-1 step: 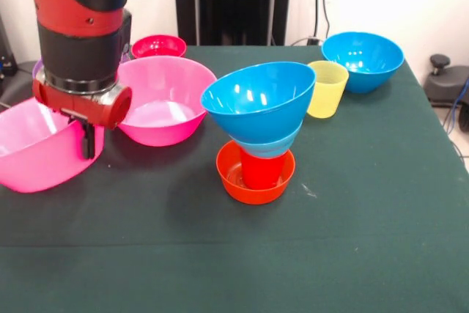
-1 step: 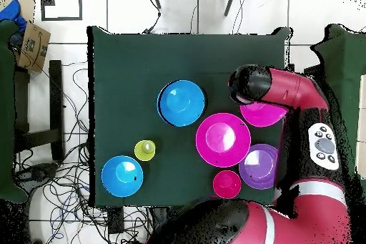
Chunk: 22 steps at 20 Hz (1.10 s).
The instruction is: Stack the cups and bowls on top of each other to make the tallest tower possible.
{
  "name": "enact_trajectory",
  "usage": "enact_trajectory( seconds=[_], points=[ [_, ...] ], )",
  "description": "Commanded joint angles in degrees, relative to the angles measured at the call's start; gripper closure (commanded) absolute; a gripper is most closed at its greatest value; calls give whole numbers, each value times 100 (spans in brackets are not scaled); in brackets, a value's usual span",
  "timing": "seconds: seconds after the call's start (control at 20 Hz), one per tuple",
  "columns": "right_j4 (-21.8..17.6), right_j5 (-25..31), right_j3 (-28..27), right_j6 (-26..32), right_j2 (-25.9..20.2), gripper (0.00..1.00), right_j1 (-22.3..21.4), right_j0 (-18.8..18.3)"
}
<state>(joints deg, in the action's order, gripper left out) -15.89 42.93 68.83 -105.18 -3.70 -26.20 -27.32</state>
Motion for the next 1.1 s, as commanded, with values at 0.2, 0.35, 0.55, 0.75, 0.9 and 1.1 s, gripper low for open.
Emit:
enact_trajectory(
  seconds=[0.2, 0.35, 0.55, 0.75, 0.9, 1.1],
  points=[
    [48, 1971, -1028, 586, -510, 100, -339, 515],
    [32, 2254, -1254, 519, -502, 100, -368, 624],
    [-43, 2977, -1784, 567, -489, 100, -299, 820],
    [-165, 3464, -2125, 567, -408, 100, -274, 1040],
    [-29, 3504, -2002, 338, -371, 100, -410, 1126],
    [91, 3401, -1758, 67, -292, 100, -559, 1236]
  ],
)
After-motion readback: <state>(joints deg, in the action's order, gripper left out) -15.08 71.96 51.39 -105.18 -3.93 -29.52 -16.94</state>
